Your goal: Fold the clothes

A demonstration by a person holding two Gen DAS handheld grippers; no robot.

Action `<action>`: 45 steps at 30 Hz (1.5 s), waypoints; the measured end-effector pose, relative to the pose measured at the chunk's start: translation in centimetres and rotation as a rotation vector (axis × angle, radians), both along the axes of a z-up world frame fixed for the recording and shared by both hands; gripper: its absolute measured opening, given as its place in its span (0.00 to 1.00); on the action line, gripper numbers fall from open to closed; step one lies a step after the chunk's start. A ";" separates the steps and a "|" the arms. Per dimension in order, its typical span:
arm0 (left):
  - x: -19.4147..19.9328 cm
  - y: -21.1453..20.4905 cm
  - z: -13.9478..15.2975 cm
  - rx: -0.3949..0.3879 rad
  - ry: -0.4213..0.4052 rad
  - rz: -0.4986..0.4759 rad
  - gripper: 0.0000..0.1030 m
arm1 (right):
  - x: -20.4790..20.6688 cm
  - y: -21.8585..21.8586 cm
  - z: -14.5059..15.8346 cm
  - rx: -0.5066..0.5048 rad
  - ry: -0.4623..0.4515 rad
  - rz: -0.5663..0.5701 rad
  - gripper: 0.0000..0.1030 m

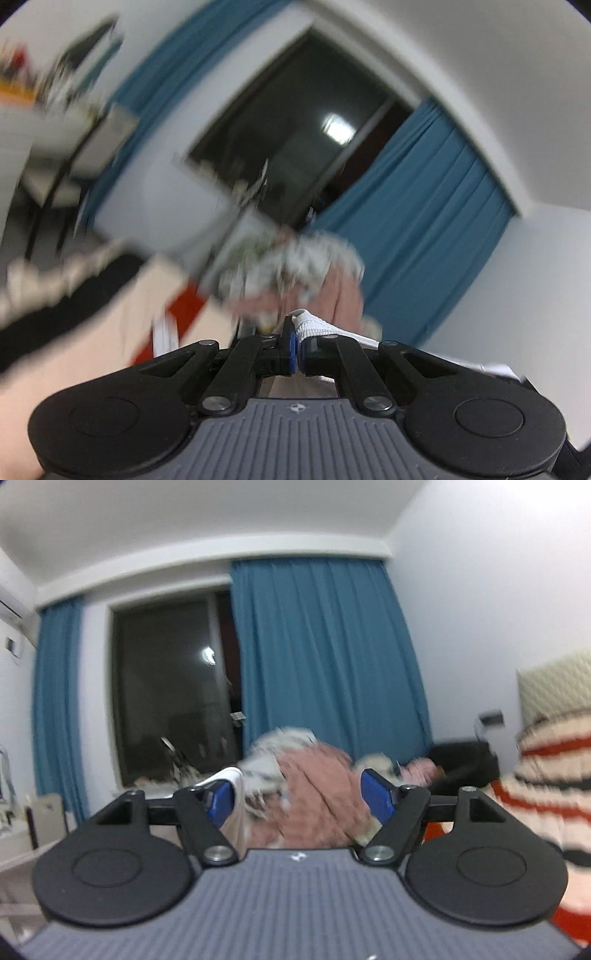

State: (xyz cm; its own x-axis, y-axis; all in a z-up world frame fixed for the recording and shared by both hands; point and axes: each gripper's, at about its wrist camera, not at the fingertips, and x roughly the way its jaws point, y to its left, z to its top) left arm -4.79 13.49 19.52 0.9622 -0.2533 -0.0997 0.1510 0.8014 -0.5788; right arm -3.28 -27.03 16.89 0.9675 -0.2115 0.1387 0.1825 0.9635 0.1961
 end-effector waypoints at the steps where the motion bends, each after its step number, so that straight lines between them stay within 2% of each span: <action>1: -0.5 0.5 3.1 0.010 -0.037 0.015 0.02 | -0.7 0.3 2.3 -0.006 -0.025 0.014 0.72; 4: -3.2 1.4 11.8 0.043 -0.141 0.059 0.02 | -3.3 1.0 9.1 -0.012 -0.081 0.064 0.72; 7: -6.2 1.7 19.7 0.084 -0.245 0.100 0.02 | -5.2 1.0 15.7 0.031 -0.114 0.133 0.72; 10: -8.7 1.4 25.7 0.110 -0.318 0.117 0.03 | -7.2 0.9 21.5 0.045 -0.149 0.179 0.72; 15: -11.4 0.4 32.4 0.139 -0.395 0.138 0.03 | -9.3 0.3 28.3 0.027 -0.171 0.238 0.72; 17: -11.4 -0.3 33.9 0.157 -0.407 0.138 0.03 | -9.0 0.1 29.6 0.002 -0.161 0.235 0.72; 19: -10.1 -1.5 34.0 0.185 -0.393 0.124 0.03 | -8.4 -0.2 29.4 -0.002 -0.133 0.237 0.72; 21: -8.2 -2.8 32.8 0.211 -0.357 0.102 0.03 | -7.5 -0.5 27.9 0.007 -0.097 0.237 0.72; 25: -2.1 -5.6 27.0 0.247 -0.270 0.056 0.03 | -4.1 -1.7 22.0 0.051 -0.016 0.250 0.72; 29: 7.8 -8.8 19.9 0.268 -0.158 0.030 0.03 | 2.2 -2.1 15.5 0.077 0.072 0.236 0.72; 33: 19.1 -12.6 12.4 0.288 -0.061 0.028 0.03 | 12.1 -2.2 9.5 0.096 0.145 0.181 0.72; 36: 28.3 -14.2 5.0 0.328 0.022 0.035 0.03 | 21.2 -2.9 4.4 0.144 0.183 0.151 0.72; 39: 37.5 -15.8 -2.4 0.368 0.105 0.040 0.03 | 31.1 -3.3 -2.0 0.157 0.253 0.122 0.72; 42: 45.4 -14.9 -10.6 0.384 0.207 0.006 0.03 | 39.7 -3.9 -8.8 0.180 0.354 0.111 0.72; 45: 53.2 -14.0 -18.8 0.399 0.308 -0.028 0.05 | 46.0 -3.8 -15.4 0.176 0.466 0.113 0.72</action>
